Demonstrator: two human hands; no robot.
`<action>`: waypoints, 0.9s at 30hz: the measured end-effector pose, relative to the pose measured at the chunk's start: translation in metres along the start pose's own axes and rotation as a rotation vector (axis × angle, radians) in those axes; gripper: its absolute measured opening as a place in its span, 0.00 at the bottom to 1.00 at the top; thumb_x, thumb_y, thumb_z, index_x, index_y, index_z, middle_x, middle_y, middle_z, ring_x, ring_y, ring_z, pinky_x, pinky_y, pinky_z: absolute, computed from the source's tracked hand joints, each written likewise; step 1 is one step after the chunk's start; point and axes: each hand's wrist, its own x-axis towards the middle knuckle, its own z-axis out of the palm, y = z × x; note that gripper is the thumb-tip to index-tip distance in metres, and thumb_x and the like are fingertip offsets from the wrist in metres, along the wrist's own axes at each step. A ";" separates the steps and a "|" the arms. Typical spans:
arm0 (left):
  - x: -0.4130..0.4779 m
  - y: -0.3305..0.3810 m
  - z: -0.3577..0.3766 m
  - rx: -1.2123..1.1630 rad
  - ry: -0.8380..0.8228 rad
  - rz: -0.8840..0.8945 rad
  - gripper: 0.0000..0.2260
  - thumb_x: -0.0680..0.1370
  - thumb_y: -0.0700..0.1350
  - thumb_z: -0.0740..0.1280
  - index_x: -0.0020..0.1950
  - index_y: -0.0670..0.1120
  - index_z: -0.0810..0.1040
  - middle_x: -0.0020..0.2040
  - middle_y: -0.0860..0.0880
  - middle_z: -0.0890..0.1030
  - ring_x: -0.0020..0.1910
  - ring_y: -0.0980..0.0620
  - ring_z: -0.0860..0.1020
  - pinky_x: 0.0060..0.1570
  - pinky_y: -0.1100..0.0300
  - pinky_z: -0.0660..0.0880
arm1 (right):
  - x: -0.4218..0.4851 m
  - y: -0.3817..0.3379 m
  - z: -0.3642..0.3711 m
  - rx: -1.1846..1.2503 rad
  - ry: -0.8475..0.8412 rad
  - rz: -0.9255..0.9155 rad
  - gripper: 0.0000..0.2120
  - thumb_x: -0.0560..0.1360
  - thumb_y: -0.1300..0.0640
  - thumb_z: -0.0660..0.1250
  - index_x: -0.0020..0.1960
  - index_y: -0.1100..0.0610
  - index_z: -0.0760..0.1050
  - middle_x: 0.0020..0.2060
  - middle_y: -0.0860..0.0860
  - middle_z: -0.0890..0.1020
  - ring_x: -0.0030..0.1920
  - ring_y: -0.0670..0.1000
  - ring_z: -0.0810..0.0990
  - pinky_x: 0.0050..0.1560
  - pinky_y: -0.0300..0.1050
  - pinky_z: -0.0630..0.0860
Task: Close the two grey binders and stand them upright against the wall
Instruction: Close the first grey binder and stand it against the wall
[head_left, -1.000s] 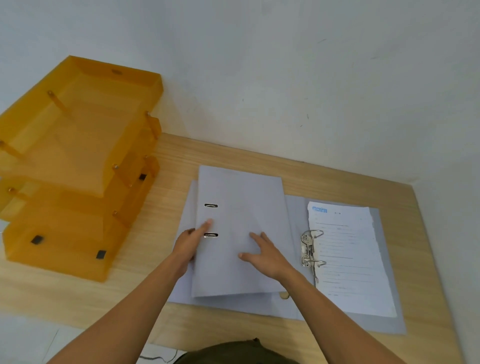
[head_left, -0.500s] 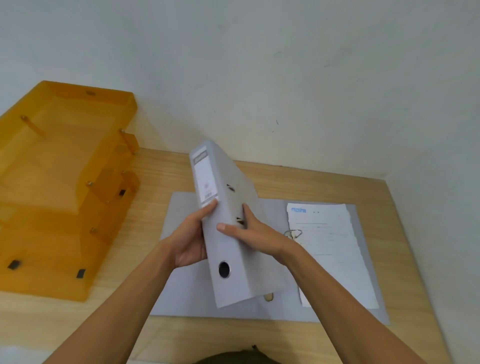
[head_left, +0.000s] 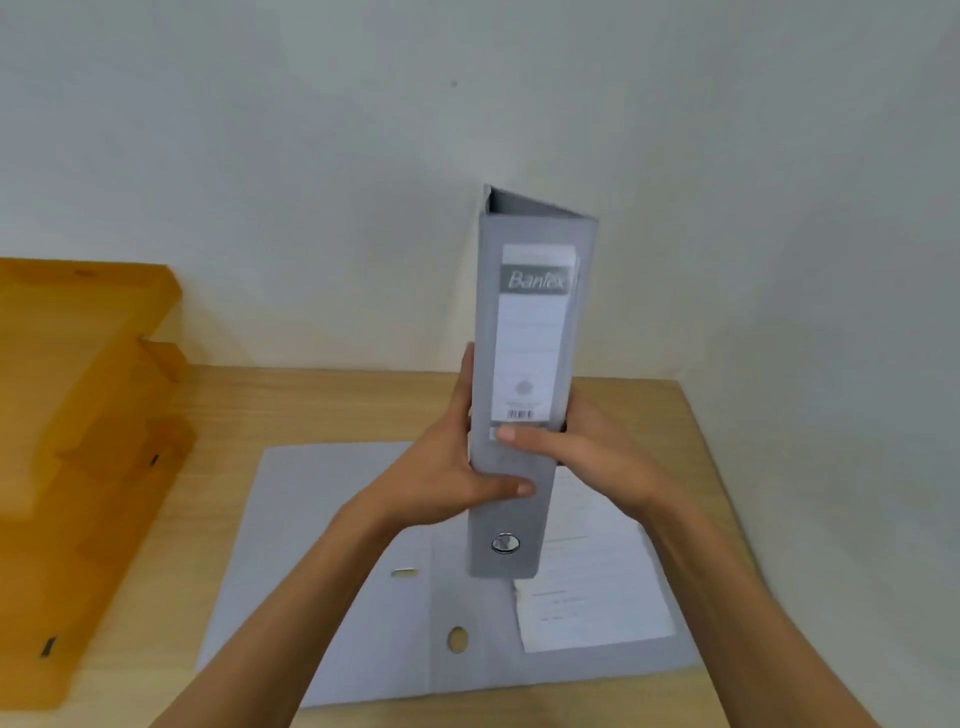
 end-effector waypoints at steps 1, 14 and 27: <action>0.012 0.003 0.013 0.027 -0.013 0.024 0.54 0.69 0.40 0.80 0.83 0.49 0.45 0.66 0.76 0.70 0.64 0.75 0.73 0.55 0.74 0.74 | -0.006 0.003 -0.015 -0.041 0.022 -0.005 0.30 0.72 0.52 0.77 0.72 0.46 0.71 0.62 0.42 0.83 0.62 0.42 0.81 0.63 0.46 0.78; 0.133 -0.013 0.187 0.104 -0.163 0.068 0.51 0.71 0.39 0.76 0.83 0.47 0.45 0.70 0.57 0.73 0.61 0.78 0.71 0.56 0.78 0.72 | -0.069 0.132 -0.156 -0.037 0.347 0.142 0.39 0.70 0.66 0.77 0.75 0.47 0.65 0.65 0.41 0.79 0.63 0.40 0.80 0.54 0.32 0.78; 0.197 -0.041 0.272 0.236 -0.117 0.042 0.54 0.76 0.43 0.73 0.74 0.70 0.29 0.80 0.51 0.61 0.75 0.50 0.68 0.71 0.47 0.71 | -0.064 0.203 -0.209 -0.014 0.578 0.302 0.26 0.76 0.69 0.67 0.57 0.37 0.71 0.57 0.44 0.82 0.61 0.45 0.79 0.63 0.47 0.78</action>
